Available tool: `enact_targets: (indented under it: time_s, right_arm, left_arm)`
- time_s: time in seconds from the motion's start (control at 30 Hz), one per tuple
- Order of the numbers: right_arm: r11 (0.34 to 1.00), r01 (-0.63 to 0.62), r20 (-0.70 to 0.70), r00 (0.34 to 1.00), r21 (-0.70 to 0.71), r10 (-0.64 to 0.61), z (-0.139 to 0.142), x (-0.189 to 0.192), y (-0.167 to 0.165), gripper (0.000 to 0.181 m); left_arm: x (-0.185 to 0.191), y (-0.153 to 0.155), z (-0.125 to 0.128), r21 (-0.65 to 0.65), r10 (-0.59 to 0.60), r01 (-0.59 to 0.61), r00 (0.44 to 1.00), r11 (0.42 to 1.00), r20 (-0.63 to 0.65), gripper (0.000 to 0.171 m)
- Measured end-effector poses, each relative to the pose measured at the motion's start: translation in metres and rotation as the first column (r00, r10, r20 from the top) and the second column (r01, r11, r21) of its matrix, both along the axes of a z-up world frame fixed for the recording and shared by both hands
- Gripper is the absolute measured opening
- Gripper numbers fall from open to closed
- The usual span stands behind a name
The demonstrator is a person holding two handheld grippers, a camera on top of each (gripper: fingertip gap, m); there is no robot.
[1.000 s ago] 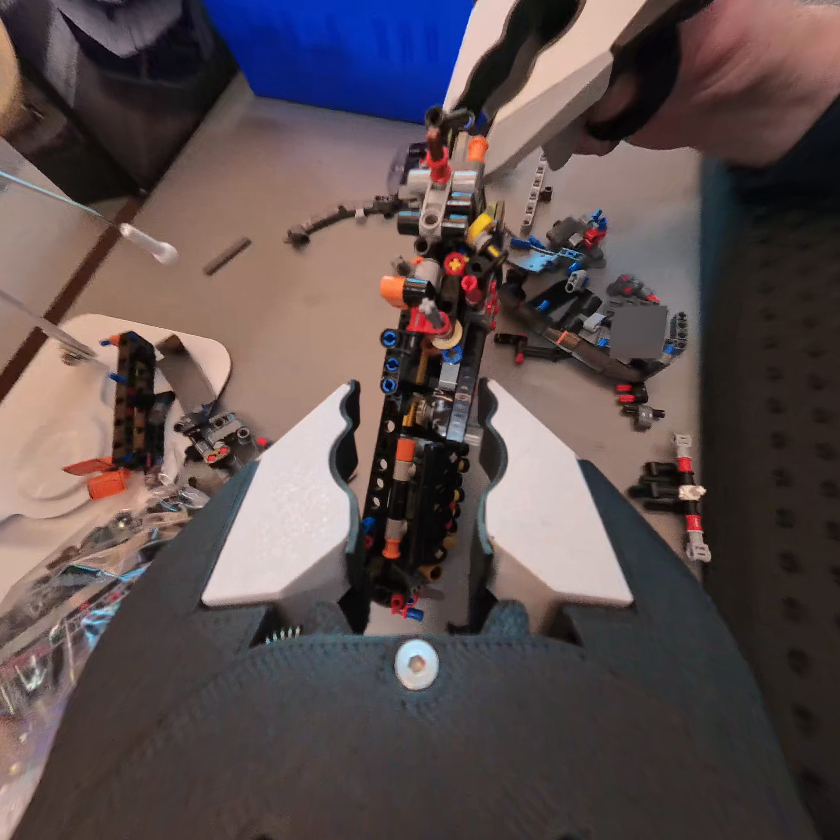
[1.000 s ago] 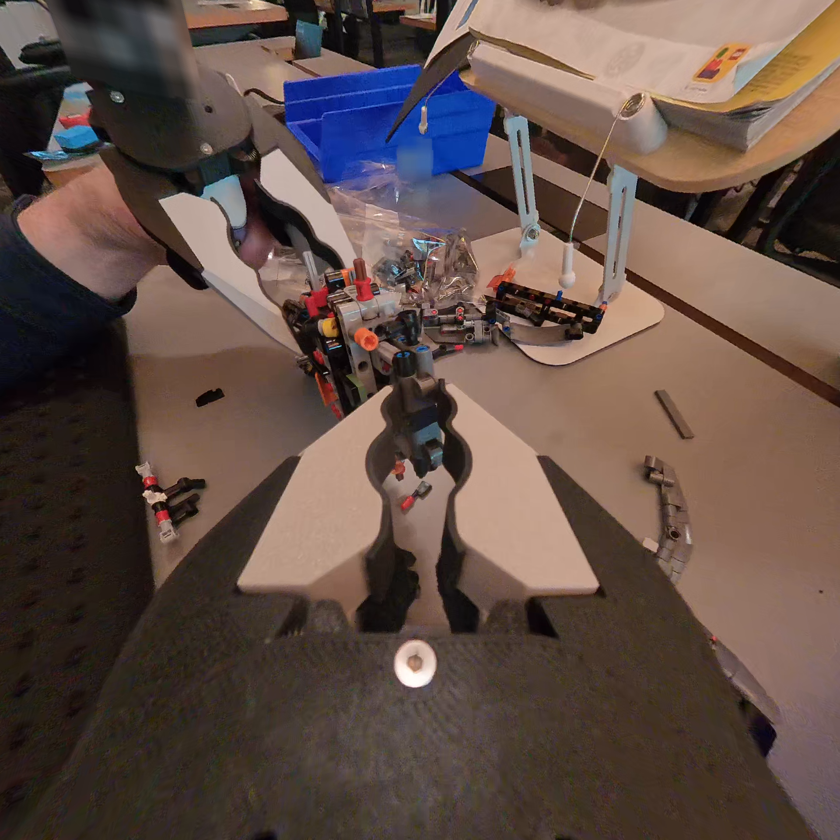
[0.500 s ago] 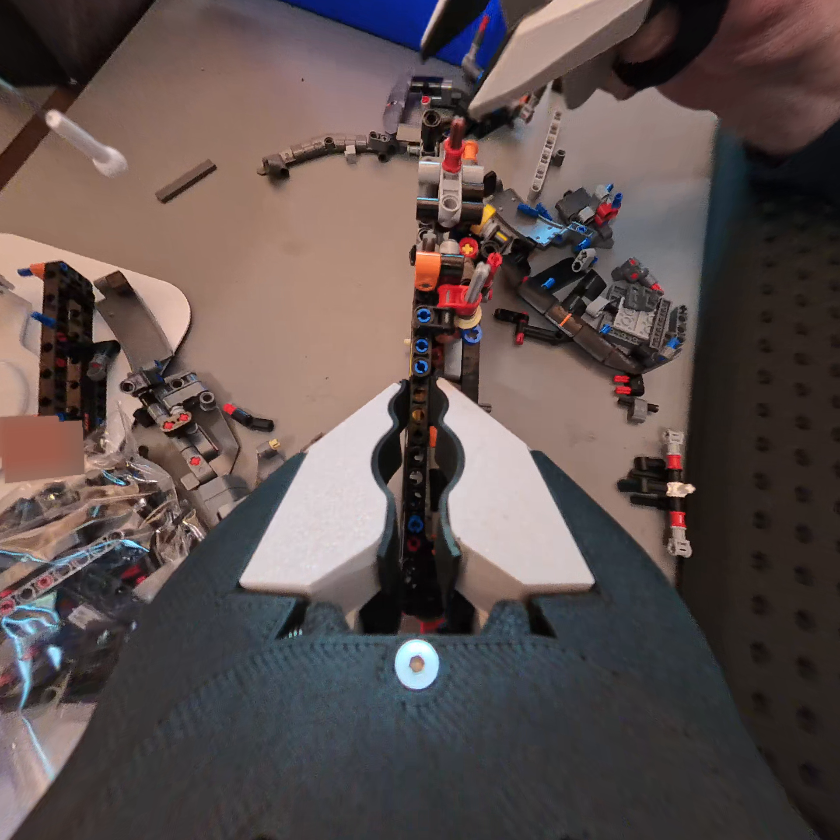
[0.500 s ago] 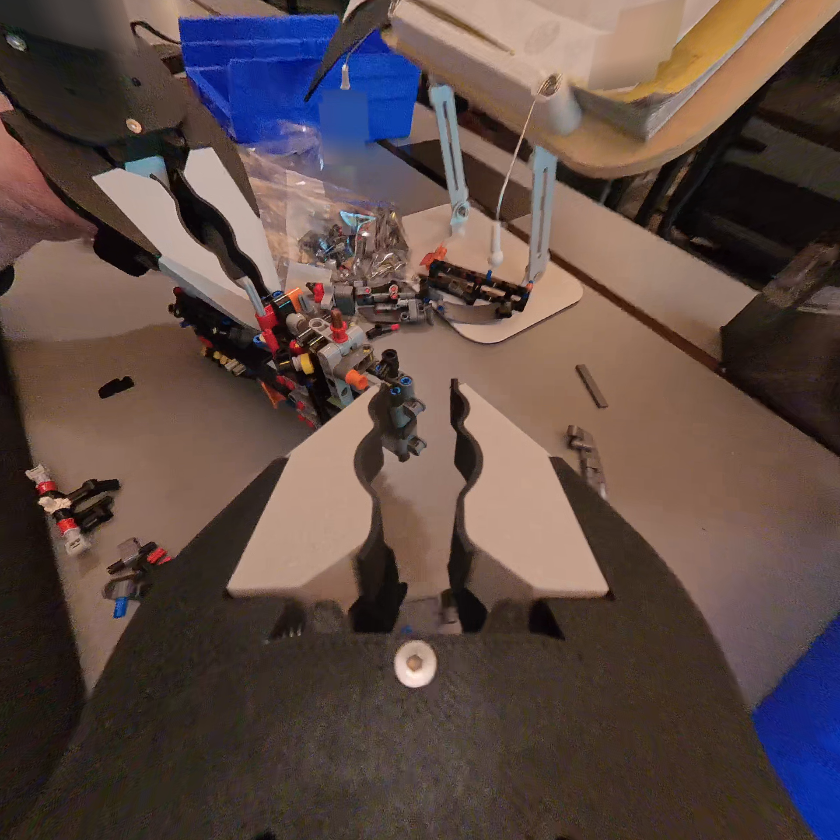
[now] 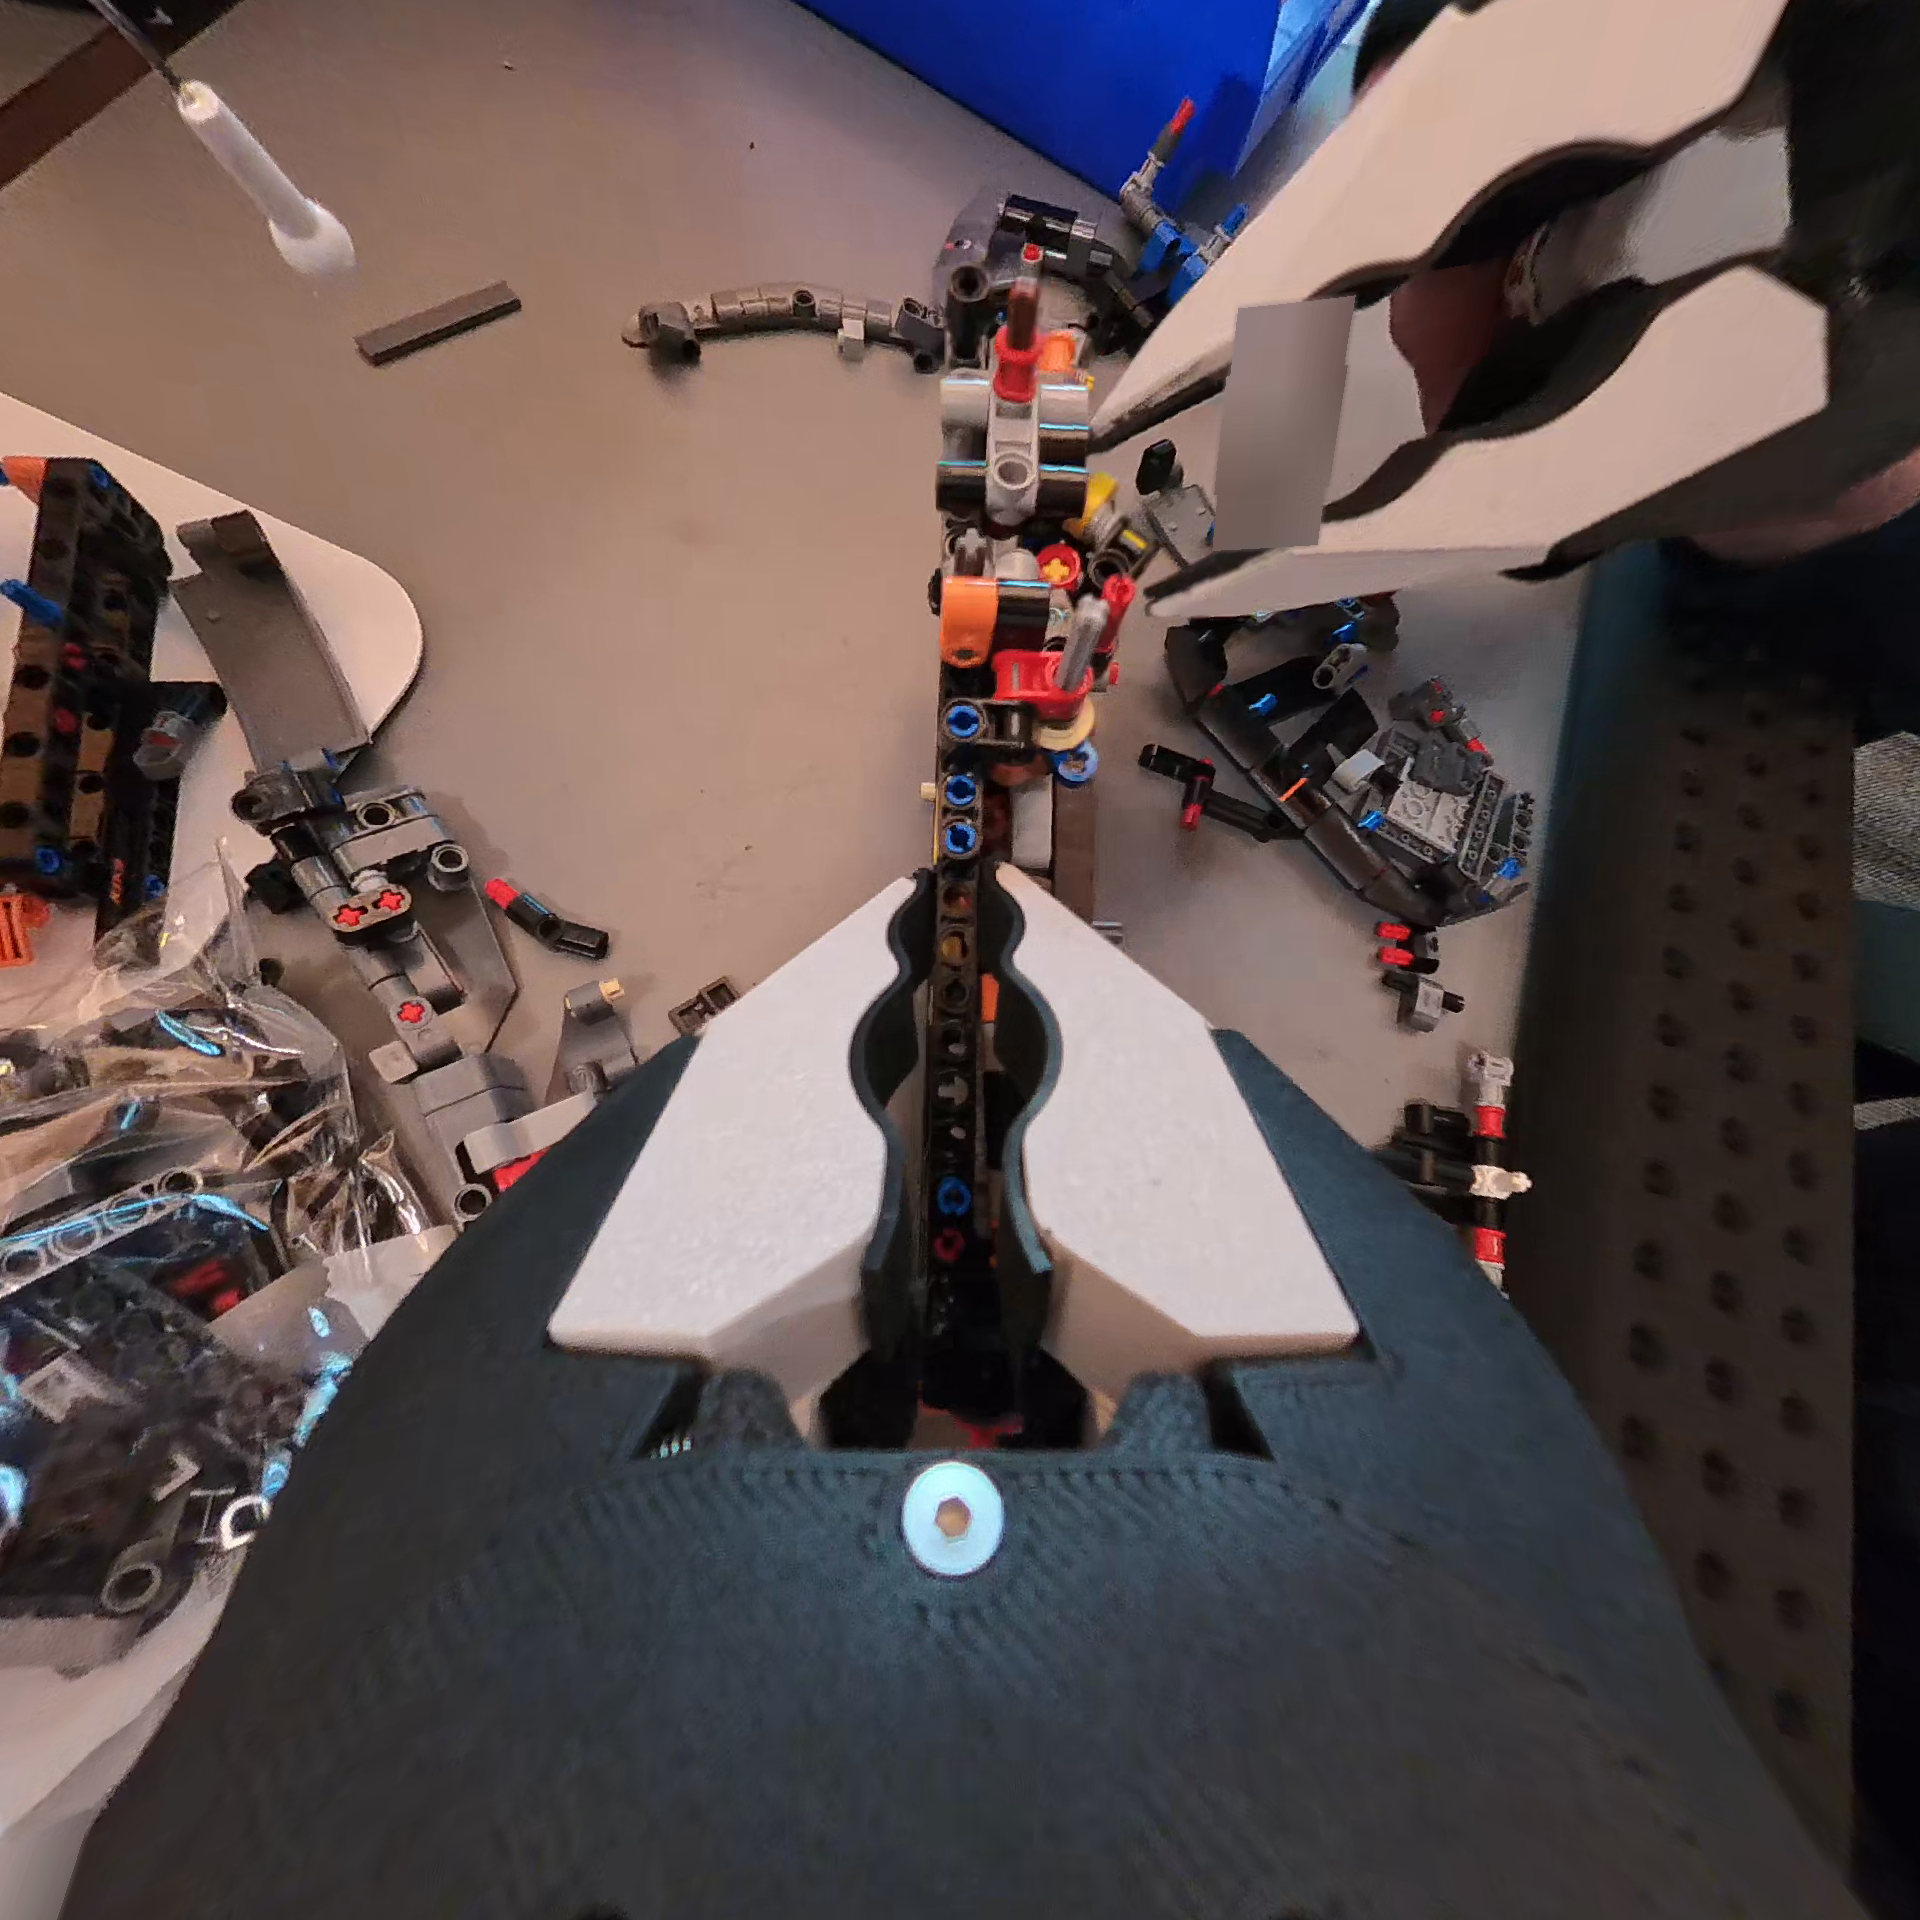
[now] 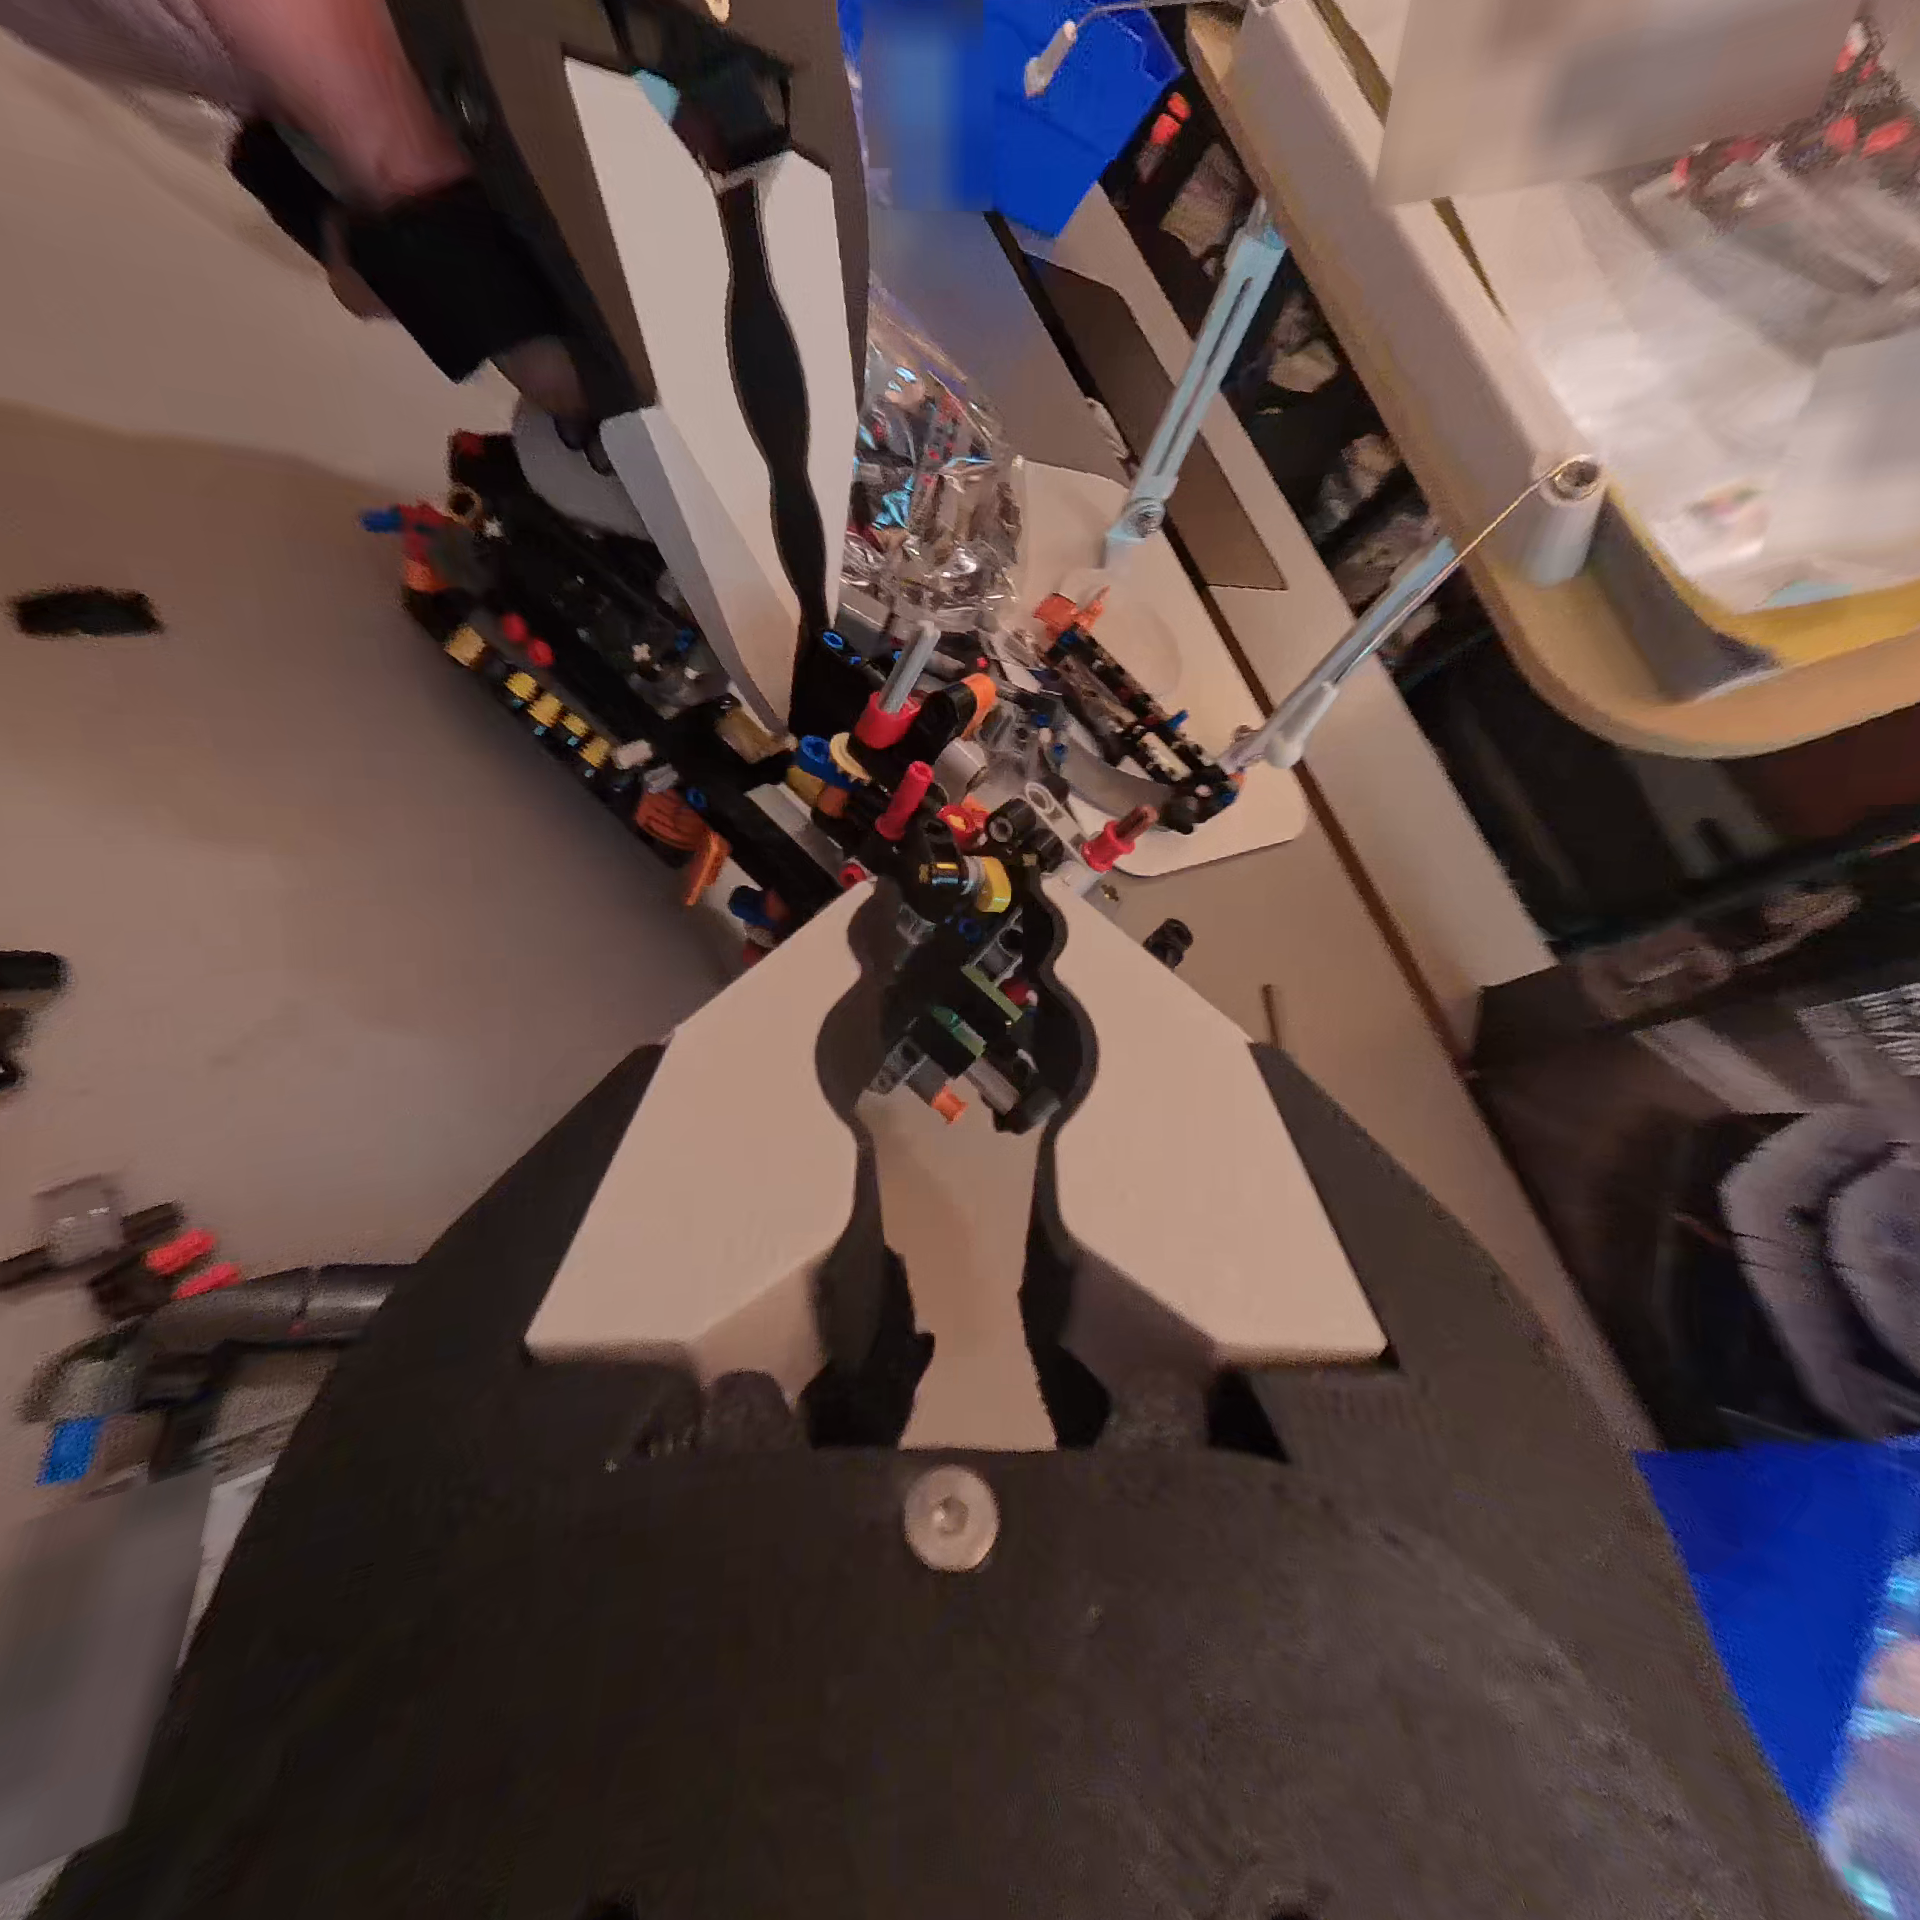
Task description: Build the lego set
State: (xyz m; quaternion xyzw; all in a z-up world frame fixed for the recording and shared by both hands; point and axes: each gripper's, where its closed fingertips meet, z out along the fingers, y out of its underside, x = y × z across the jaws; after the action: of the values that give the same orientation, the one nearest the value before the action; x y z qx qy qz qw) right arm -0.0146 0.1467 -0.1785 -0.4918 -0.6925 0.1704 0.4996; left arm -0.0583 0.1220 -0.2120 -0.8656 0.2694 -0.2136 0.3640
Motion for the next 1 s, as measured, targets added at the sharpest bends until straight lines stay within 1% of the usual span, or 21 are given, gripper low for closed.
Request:
enact_targets:
  time_s: [0.1,0.2,0.27,0.3,0.43,0.47,0.53,0.57,0.7,0.77,0.83,0.9,0.93,1.0]
  right_arm:
    - [0.991,-0.009,0.032,0.999,0.132,0.005,-0.001,-0.002,0.000,0.015]
    - [0.987,-0.033,0.046,0.999,0.154,0.027,-0.001,-0.004,-0.001,0.016]
    - [0.973,-0.057,0.062,0.997,0.222,0.045,0.000,-0.006,-0.003,0.015]
    - [0.969,-0.059,0.075,0.996,0.241,0.042,-0.002,-0.008,-0.002,0.017]
    - [0.966,-0.068,0.119,0.992,0.249,0.040,-0.004,-0.013,0.000,0.013]
    - [0.975,-0.063,0.118,0.992,0.215,0.039,-0.003,-0.013,0.001,0.007]
    - [0.994,-0.077,0.096,0.993,0.072,0.070,-0.002,-0.013,0.000,0.006]
    - [0.996,-0.088,0.088,0.992,0.029,0.085,-0.002,-0.012,0.000,0.006]
    - [0.992,-0.121,0.092,0.988,-0.025,0.123,-0.002,-0.007,-0.004,0.005]
    - [0.980,-0.160,0.055,0.984,-0.117,0.168,0.001,-0.003,-0.009,0.004]
    - [0.958,-0.196,0.011,0.979,-0.208,0.203,0.005,0.001,-0.010,0.004]
    - [0.939,-0.205,-0.011,0.978,-0.277,0.210,0.006,0.003,-0.008,0.004]
    - [0.931,-0.214,-0.018,0.976,-0.297,0.218,0.006,0.004,-0.010,0.004]
    - [0.936,-0.223,-0.009,0.973,-0.271,0.229,0.006,0.006,-0.014,0.004]
  left_arm:
    - [0.000,0.000,0.000,-0.014,0.003,-0.002,0.999,1.000,0.032,0.005]
    - [-0.001,0.000,0.000,-0.020,0.005,-0.005,0.999,1.000,0.043,0.005]
    - [0.001,-0.001,0.000,-0.022,-0.001,0.002,0.999,1.000,0.051,0.005]
    - [0.001,0.000,0.000,-0.023,0.006,-0.005,0.999,1.000,0.044,0.005]
    - [-0.003,0.001,-0.002,-0.024,0.019,-0.019,0.999,1.000,0.039,0.005]
    - [-0.004,0.001,-0.002,-0.027,0.026,-0.025,0.999,0.999,0.042,0.005]
    - [-0.005,0.001,-0.002,-0.036,0.028,-0.026,0.998,0.999,0.061,0.005]
    - [-0.004,0.001,-0.002,-0.041,0.029,-0.026,0.997,0.999,0.076,0.005]
    - [-0.002,0.001,-0.002,-0.053,0.023,-0.017,0.994,0.998,0.107,0.005]
    - [0.000,-0.001,0.000,-0.040,0.006,-0.001,0.993,0.999,0.120,0.006]
    - [0.003,-0.001,0.003,-0.026,-0.010,0.014,0.986,1.000,0.164,0.006]
    - [0.005,0.000,0.003,-0.009,-0.011,0.012,0.989,1.000,0.144,0.006]
    - [0.005,-0.001,0.003,-0.009,-0.014,0.015,0.990,1.000,0.137,0.006]
    - [0.006,-0.002,0.004,-0.016,-0.014,0.017,0.987,1.000,0.162,0.006]
